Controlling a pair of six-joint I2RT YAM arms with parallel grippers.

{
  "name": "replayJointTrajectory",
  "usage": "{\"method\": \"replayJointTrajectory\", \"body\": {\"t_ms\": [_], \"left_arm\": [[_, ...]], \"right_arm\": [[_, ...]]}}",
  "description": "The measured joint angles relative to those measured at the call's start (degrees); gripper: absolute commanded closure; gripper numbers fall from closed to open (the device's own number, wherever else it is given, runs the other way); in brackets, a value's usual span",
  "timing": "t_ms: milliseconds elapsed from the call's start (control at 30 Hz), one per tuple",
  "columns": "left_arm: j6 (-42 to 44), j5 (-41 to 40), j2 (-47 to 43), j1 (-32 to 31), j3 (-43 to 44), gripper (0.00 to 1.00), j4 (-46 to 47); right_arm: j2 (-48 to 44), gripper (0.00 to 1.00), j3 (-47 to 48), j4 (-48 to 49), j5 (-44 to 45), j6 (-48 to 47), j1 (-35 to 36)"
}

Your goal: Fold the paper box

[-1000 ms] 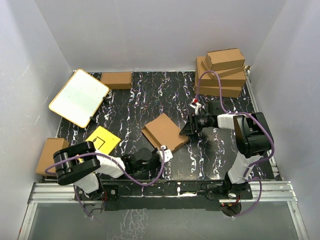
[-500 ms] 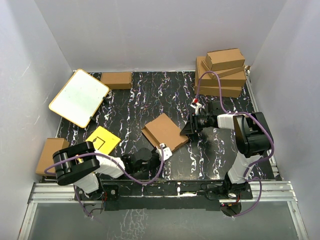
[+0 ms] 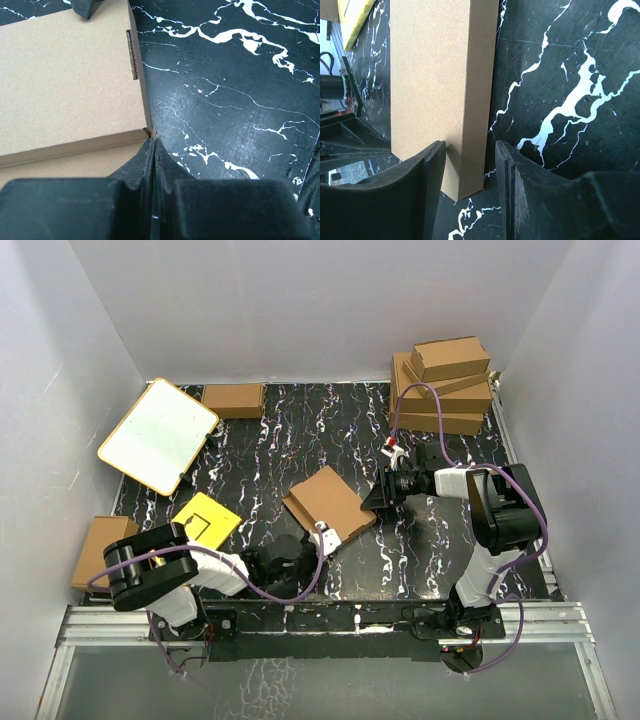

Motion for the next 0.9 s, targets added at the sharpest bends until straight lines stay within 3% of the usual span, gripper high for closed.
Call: {"method": "replayJointTrajectory", "body": {"t_ms": [900], "left_arm": [[-6.5, 1.2, -0.7, 2.7, -0.5, 1.0, -0.2]], "right_arm": [[0.3, 0.53, 0.1, 0.0, 0.3, 0.2, -0.1]]}}
